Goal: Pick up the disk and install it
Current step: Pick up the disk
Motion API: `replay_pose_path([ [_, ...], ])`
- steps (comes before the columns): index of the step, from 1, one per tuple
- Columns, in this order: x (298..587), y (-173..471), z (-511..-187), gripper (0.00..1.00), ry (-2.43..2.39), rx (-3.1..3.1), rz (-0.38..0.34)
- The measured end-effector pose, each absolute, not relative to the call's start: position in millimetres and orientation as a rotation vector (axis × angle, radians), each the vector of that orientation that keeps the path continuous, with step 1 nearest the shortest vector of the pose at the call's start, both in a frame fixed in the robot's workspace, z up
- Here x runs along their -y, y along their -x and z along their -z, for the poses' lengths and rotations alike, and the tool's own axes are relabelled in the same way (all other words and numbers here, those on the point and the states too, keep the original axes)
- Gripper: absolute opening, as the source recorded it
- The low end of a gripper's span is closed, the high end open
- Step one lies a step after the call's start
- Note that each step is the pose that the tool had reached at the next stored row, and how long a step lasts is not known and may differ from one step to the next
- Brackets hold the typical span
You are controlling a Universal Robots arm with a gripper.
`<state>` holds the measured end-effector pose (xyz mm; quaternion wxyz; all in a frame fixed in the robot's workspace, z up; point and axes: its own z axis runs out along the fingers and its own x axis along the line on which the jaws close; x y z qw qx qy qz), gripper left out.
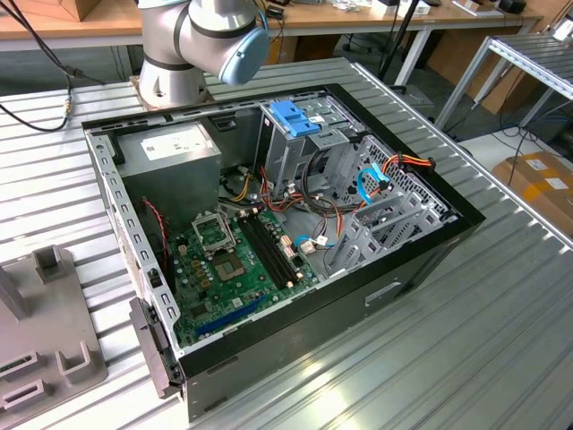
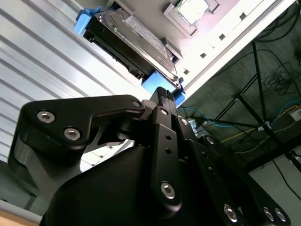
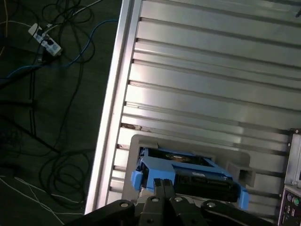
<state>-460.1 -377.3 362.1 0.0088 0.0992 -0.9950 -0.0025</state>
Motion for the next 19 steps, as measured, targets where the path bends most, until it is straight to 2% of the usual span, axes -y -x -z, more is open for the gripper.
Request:
replay_pose_path([
  [19,377.3,460.1,-362.1,0.11,-1.002,2.958,0.001],
])
